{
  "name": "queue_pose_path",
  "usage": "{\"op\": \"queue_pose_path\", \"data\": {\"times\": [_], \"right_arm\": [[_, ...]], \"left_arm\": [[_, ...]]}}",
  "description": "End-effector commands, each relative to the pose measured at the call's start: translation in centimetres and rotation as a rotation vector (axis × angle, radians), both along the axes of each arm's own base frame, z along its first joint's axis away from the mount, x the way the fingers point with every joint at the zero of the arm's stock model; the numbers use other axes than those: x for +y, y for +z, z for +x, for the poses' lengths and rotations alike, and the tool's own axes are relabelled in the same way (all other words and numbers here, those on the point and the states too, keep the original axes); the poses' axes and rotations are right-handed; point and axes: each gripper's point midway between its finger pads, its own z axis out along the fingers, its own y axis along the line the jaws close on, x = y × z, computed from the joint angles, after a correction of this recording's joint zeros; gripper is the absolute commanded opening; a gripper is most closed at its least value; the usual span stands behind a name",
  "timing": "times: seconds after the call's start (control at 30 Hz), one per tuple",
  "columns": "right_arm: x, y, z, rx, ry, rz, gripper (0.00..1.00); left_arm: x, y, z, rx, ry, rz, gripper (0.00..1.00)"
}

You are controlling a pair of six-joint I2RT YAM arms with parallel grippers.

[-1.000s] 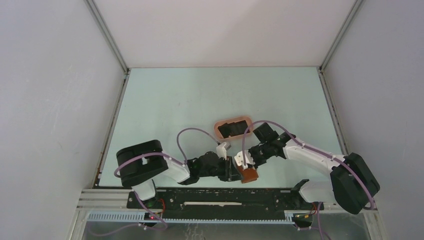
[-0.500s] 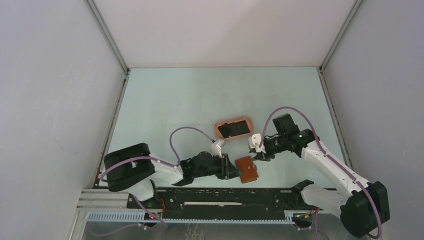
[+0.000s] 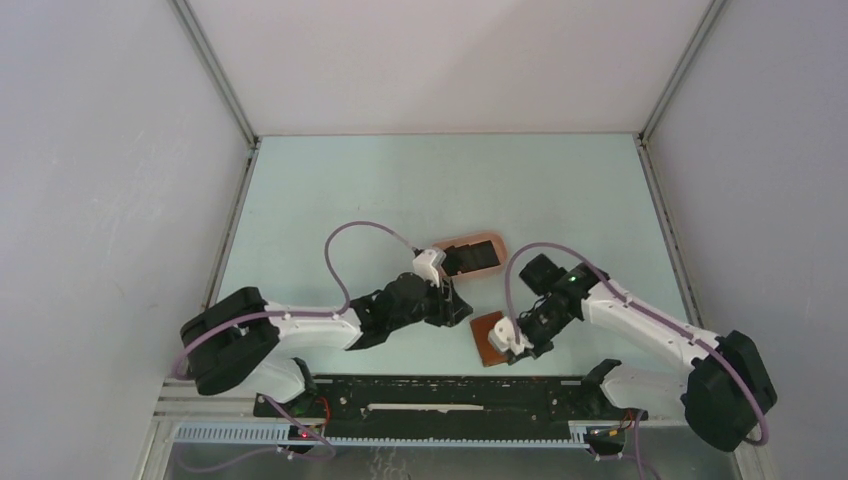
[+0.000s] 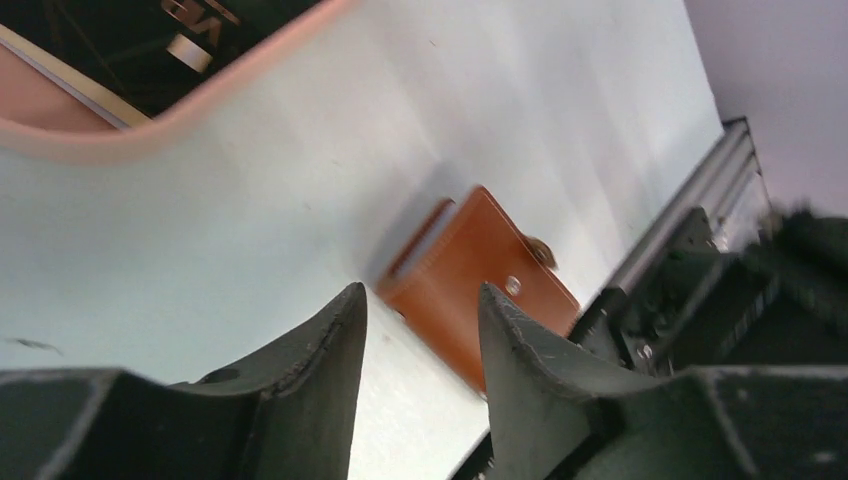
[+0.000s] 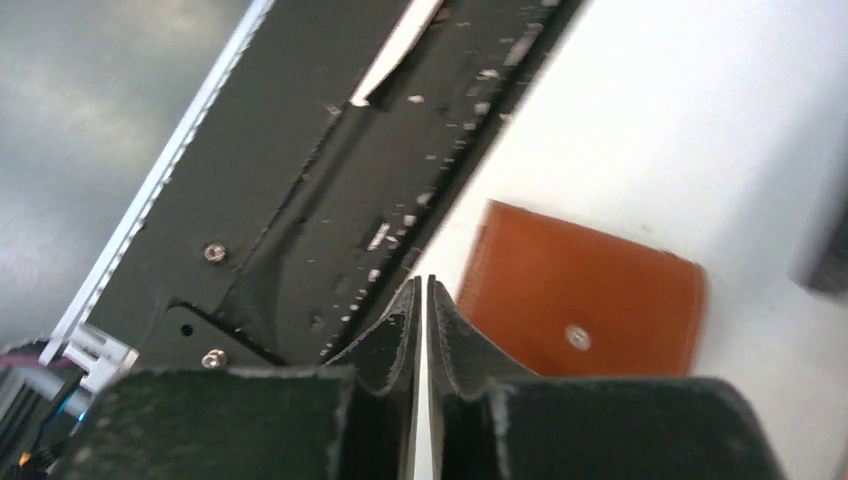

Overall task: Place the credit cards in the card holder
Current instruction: Close the card holder at the center of the board.

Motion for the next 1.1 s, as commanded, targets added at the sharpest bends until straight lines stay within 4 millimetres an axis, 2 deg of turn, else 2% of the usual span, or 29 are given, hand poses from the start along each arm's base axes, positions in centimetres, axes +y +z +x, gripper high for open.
{"op": "queue_pose_path", "data": {"times": [0.0, 0.07, 0.23, 0.47, 0.63, 0.77, 0.83, 0.93, 1.07], "right_arm": [[-0.4, -2.8, -1.9, -0.053, 0.163, -0.128, 0.06], [-0.1, -3.9, -1.5, -0.086, 0.173, -0.177, 0.01], [0.4, -6.1, 1.1, -0.208, 0.080, -0.252, 0.00], [0.2, -6.9, 3.6, -0.284, 0.001, -0.312, 0.00], [0.0, -6.0, 6.0, -0.333, -0.097, -0.290, 0.00], [-0.5, -5.5, 8.0, -0.365, -0.184, -0.280, 0.00], [-0.9, -5.3, 8.1, -0.360, -0.195, -0.276, 0.00], [-1.1, -4.1, 6.9, -0.299, -0.180, -0.234, 0.10], [-1.1, -0.5, 6.0, -0.199, -0.240, -0.085, 0.27]], "left_arm": [[-0.7, -0.1, 2.3, -0.022, 0.004, 0.035, 0.52], [-1.3, -0.1, 2.5, -0.010, -0.010, 0.016, 0.53], [-2.7, -0.6, 2.0, 0.017, -0.067, -0.019, 0.56], [-3.8, -2.4, 0.9, 0.083, -0.128, -0.038, 0.53], [-3.3, -3.3, -0.2, 0.138, -0.123, -0.069, 0.46], [-2.2, -4.0, -1.2, 0.190, -0.075, -0.081, 0.44], [-2.0, -4.2, -1.7, 0.210, -0.059, -0.083, 0.45], [-1.6, -4.2, -1.7, 0.210, -0.029, -0.084, 0.45], [-0.3, -3.5, -1.1, 0.167, 0.024, -0.067, 0.47]]}}
